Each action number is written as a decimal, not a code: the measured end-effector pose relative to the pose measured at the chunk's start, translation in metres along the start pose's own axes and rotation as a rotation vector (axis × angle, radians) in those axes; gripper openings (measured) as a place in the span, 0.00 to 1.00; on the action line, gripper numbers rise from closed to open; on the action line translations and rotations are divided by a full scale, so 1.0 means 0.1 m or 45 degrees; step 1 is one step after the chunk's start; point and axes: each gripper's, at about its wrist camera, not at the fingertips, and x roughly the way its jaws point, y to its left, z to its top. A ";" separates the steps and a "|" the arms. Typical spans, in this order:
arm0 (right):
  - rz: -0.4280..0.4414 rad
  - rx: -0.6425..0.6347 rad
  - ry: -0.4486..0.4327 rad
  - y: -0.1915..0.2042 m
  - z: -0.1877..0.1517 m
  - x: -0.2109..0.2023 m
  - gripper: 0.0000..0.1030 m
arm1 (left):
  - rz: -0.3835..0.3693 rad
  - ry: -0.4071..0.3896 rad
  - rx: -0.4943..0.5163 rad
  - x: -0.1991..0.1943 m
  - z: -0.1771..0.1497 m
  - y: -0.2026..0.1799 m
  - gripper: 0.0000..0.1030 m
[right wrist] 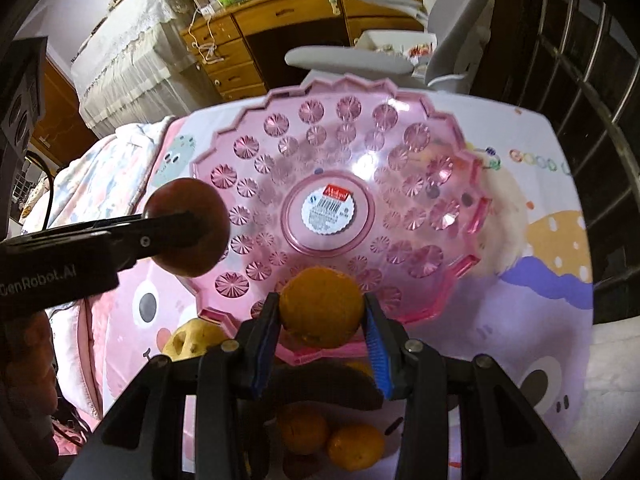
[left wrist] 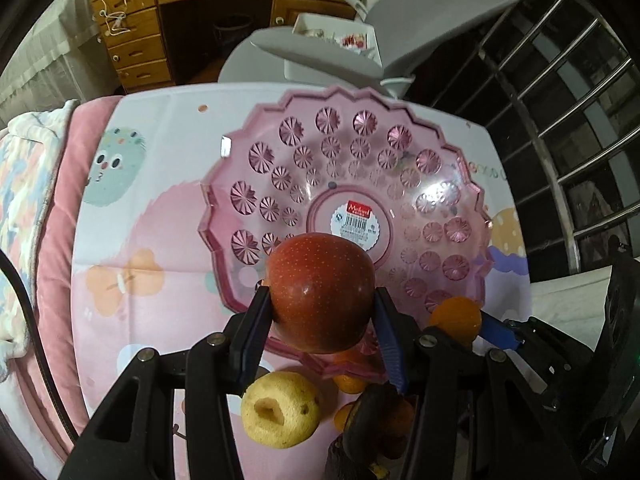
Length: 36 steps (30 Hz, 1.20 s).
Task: Organize fruits
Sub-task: 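Carry the apple and mandarin into the pink bowl and open both tools, then move the left tool to the yellow pear while the right tool approaches the avocado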
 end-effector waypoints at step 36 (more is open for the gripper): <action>0.115 0.123 -0.121 -0.38 -0.27 -0.35 0.58 | 0.147 -0.089 0.006 -0.35 -0.30 -0.20 0.52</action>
